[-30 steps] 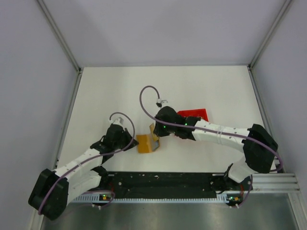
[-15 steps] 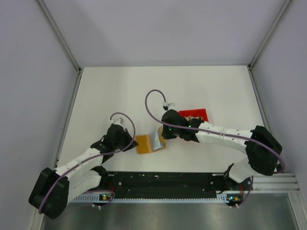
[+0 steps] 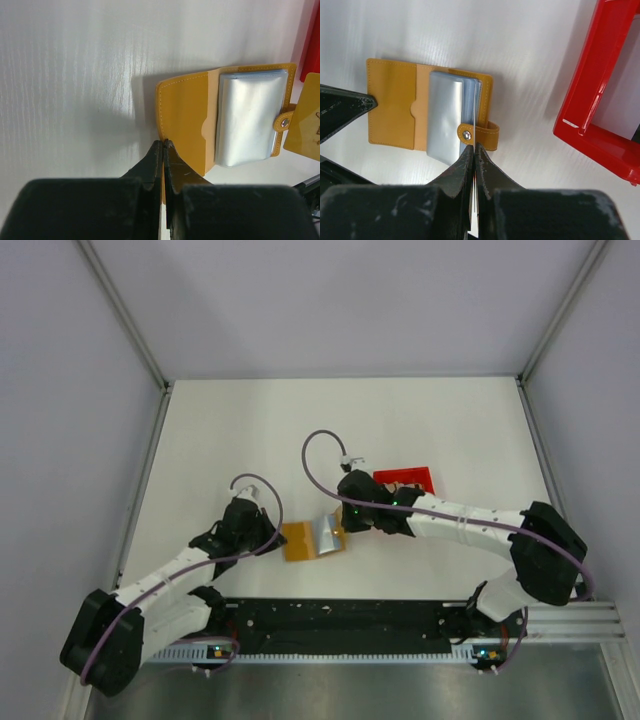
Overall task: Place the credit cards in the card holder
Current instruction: Insert the credit card into the card holder.
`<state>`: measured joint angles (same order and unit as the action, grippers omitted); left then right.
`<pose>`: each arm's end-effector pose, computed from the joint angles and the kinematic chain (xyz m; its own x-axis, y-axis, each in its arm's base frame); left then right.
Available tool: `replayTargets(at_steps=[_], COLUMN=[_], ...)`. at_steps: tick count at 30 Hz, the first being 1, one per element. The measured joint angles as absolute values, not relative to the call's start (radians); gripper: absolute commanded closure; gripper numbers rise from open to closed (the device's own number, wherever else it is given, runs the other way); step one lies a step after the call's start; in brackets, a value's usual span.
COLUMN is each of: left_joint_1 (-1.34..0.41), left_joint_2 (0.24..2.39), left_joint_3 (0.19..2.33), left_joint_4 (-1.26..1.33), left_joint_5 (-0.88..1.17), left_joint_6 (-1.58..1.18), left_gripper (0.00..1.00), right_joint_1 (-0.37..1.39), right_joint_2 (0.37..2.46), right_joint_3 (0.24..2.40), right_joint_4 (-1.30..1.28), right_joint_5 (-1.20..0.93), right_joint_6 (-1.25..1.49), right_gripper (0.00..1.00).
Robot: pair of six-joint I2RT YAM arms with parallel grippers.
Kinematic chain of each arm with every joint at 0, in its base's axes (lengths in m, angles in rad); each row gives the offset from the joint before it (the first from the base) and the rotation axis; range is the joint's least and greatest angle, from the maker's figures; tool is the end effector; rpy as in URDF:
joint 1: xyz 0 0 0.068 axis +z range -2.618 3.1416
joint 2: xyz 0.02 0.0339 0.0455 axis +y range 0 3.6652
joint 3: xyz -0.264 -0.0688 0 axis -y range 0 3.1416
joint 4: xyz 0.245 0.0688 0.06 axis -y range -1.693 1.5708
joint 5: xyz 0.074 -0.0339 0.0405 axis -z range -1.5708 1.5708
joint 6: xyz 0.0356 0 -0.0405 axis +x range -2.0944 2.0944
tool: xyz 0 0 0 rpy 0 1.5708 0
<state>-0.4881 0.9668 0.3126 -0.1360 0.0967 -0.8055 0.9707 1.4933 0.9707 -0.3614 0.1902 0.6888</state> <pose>0.1556 -0.0865 0.1516 -0.8146 -0.3802 -0.4380 -0.0876 0.8272 -0.5550 0.1811 0.2528 0.2222 -0.8092 -0.0773 -0.5824 -0.2958 0.9101 0.2902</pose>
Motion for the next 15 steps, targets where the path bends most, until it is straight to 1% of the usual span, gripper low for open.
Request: replayTargets(at_steps=[10, 15], left_joint_1=[-0.488, -0.488], left_joint_2=[1.009, 1.028], left_joint_3=[0.325, 0.325], left_joint_4=[-0.136, -0.136], left_joint_5=[0.093, 0.093], left_joint_6=[-0.801, -0.797], left_gripper=[1.00, 1.00], right_joint_1=[0.971, 0.962], right_joint_2=[1.566, 1.597], right_joint_3=[0.972, 0.972], right_joint_4=[-0.371, -0.363], right_joint_5=[0.171, 0.125], right_joint_6=[0.691, 0.712], right_gripper=[1.00, 1.00])
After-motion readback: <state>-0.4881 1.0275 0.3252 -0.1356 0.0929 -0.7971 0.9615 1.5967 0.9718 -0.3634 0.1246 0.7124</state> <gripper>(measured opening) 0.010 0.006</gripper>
